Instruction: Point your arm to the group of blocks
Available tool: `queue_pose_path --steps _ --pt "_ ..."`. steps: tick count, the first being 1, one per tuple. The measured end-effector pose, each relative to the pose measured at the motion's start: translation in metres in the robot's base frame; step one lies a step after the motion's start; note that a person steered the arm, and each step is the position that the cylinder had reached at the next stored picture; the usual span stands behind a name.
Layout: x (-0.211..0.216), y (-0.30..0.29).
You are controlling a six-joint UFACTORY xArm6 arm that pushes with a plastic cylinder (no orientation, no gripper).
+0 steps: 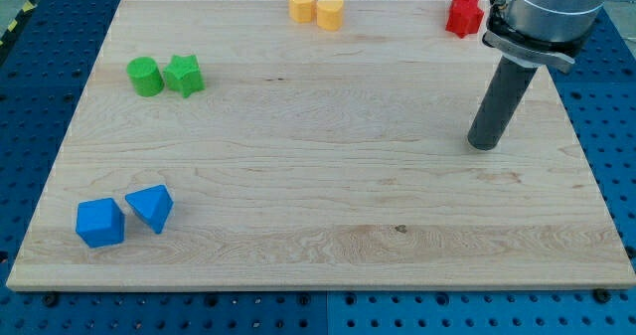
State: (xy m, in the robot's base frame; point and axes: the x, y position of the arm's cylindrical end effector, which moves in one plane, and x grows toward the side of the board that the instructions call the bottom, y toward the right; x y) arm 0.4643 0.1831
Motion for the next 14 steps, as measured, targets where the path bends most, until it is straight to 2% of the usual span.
queue_pose_path --steps 1,3,5,7,8,10,13,14 --pt "0.000 0.000" --pt "-0.071 -0.073" --pt "-0.144 -0.226" --pt "-0.152 -0.391" --pt "-0.150 -0.392" --pt "-0.112 -0.439" --pt "-0.127 -0.437" --pt "-0.120 -0.436"
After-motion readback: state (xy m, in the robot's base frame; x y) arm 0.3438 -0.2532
